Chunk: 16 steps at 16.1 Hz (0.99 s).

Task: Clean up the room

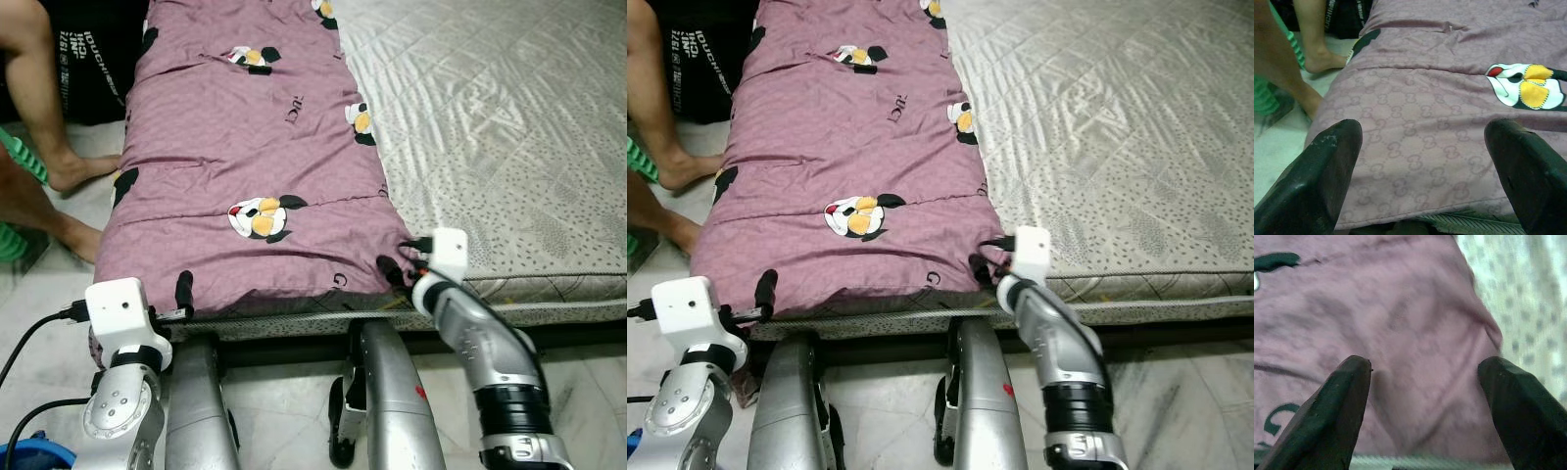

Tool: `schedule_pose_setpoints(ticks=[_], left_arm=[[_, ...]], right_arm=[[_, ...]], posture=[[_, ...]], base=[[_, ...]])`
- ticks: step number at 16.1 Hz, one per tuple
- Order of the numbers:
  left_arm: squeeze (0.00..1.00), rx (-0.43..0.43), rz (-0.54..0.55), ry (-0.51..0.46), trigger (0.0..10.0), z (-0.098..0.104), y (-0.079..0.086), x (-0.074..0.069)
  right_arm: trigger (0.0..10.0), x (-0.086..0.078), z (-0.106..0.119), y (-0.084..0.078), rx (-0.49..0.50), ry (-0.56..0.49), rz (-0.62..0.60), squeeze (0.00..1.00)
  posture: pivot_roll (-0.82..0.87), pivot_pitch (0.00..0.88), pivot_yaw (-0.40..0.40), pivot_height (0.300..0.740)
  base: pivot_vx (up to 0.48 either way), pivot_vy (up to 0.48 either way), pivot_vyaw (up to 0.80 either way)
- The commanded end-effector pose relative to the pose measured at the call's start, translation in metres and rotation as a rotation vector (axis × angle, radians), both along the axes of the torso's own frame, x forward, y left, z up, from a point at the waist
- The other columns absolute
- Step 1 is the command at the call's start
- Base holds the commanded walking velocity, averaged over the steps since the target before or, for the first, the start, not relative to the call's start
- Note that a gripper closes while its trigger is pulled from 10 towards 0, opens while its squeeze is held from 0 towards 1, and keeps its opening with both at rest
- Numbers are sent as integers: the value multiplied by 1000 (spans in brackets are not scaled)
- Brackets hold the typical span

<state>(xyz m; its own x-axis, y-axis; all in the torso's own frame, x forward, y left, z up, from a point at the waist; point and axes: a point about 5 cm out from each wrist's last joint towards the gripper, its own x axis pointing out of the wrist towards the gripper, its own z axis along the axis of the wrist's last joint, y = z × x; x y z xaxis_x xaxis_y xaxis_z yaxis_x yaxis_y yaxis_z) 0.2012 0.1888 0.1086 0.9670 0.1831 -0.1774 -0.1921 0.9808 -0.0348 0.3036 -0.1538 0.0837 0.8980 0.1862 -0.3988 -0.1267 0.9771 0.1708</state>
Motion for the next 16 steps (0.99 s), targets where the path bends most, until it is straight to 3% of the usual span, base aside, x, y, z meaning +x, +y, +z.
schedule_pose_setpoints(ticks=[1,3,4,5,6,7,9,13,16], left_arm=[[0,2,0,16,10000,-3,1,-1],[0,5,-1,16,10000,-2,2,0],[0,6,0,15,10000,-2,3,0],[0,7,1,15,10000,-2,3,0],[0,7,0,15,10000,-2,2,0],[0,6,-2,15,10000,-2,1,1],[0,5,-3,13,10000,-2,0,1],[0,9,0,10,10000,-1,0,2],[0,9,5,8,10000,-1,-1,1]], right_arm=[[10000,2,2,4,-55,-45,27,0],[10000,1,-6,7,-57,-12,38,0],[4549,-1,-10,9,-57,17,50,0],[3490,-1,-11,10,-58,27,61,0],[941,0,-12,10,-61,34,66,0],[0,1,-17,12,-81,60,75,0],[0,0,-23,13,-126,85,79,0],[0,10,-22,12,-249,38,138,0],[0,12,-24,9,-282,28,153,0]], posture=[[83,145,-50,538],[89,146,-51,538],[89,146,-51,538],[89,146,-51,538],[89,146,-51,538],[88,146,-53,538],[89,146,-53,538],[94,149,-56,538],[94,151,-59,538]], base=[[0,0,0],[0,0,0],[0,0,0],[0,0,0],[0,0,0],[0,0,0],[0,0,0],[0,0,0],[0,0,0]])
